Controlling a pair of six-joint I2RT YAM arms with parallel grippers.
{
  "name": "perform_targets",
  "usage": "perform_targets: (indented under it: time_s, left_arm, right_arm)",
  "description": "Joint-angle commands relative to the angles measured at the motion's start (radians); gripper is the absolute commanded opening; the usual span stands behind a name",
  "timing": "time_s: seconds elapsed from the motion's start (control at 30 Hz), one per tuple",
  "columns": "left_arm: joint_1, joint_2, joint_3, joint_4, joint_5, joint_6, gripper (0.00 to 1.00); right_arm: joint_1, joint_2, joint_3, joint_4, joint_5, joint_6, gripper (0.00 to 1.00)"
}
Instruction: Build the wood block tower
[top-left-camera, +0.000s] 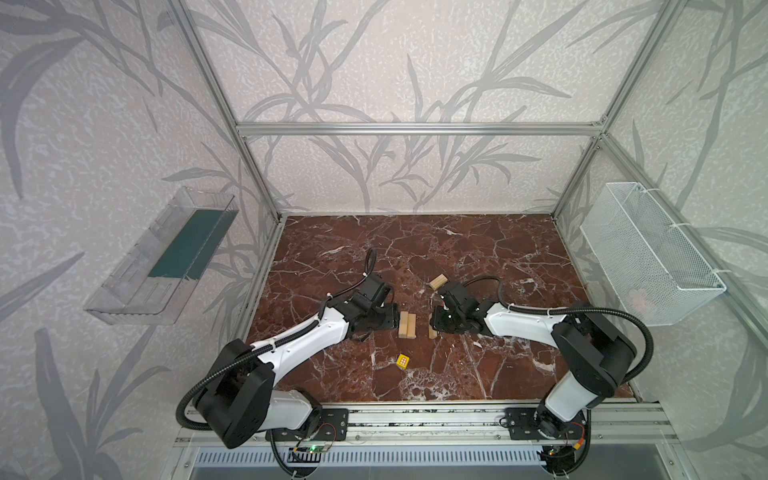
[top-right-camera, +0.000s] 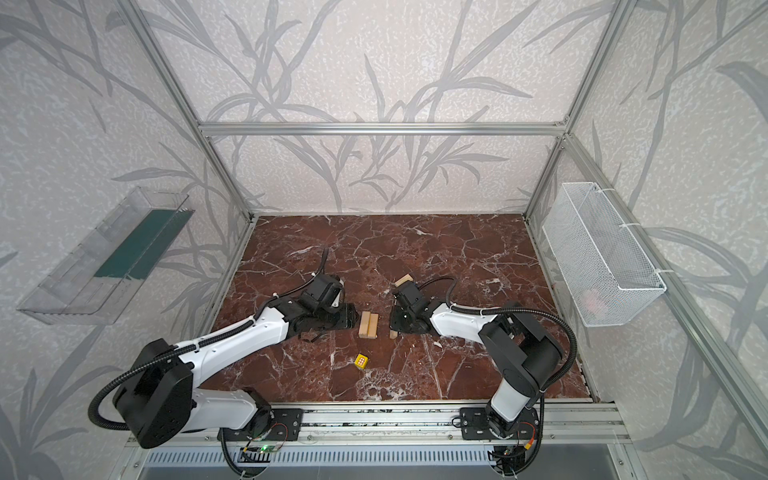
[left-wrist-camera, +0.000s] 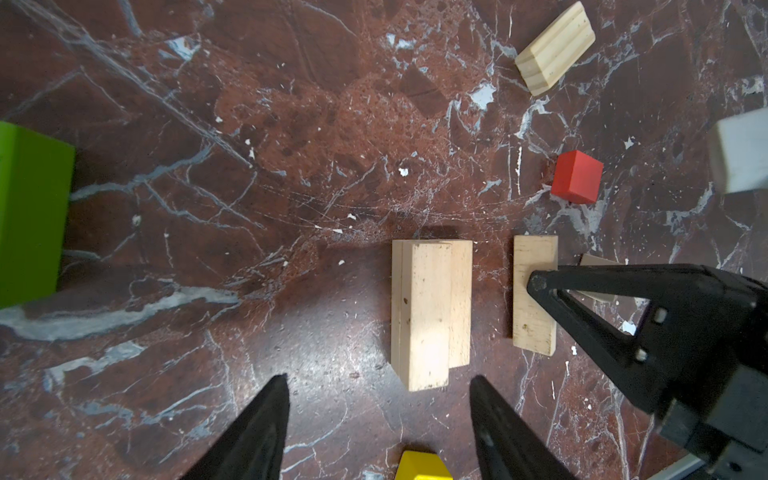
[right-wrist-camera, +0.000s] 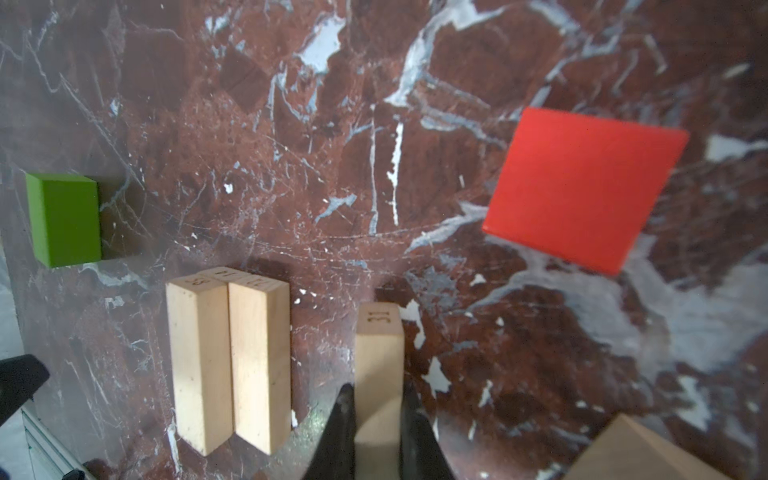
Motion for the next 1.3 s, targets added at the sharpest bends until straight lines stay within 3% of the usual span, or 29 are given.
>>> perform_targets:
  time_s: [0.0, 0.37, 0.7, 1.0, 1.27]
  left_arm:
    - [0.006, 0.015, 0.033, -0.014, -0.002, 0.004, 0.67]
    - [0.006, 0.006, 0.047, -0.022, -0.004, 0.008, 0.67]
    - [0.006, -0.026, 0.032, -0.031, -0.019, 0.011, 0.67]
    - [0.006, -0.052, 0.016, -0.036, -0.026, 0.012, 0.67]
    - [0.007, -0.052, 0.013, -0.030, -0.025, 0.010, 0.67]
  right_arm:
    - [-0.011, -0.022, -0.029, 0.001, -0.015, 0.009, 0.20]
    - [-0.016, -0.082, 0.006, -0.128, 0.053, -0.050, 0.37]
    - [0.028, 0.023, 0.163, -0.345, 0.143, -0.133, 0.47]
    - [0.078, 0.117, 0.245, -0.435, 0.220, -0.169, 0.43]
    - [0.102, 0.139, 0.264, -0.448, 0.251, -0.184, 0.29]
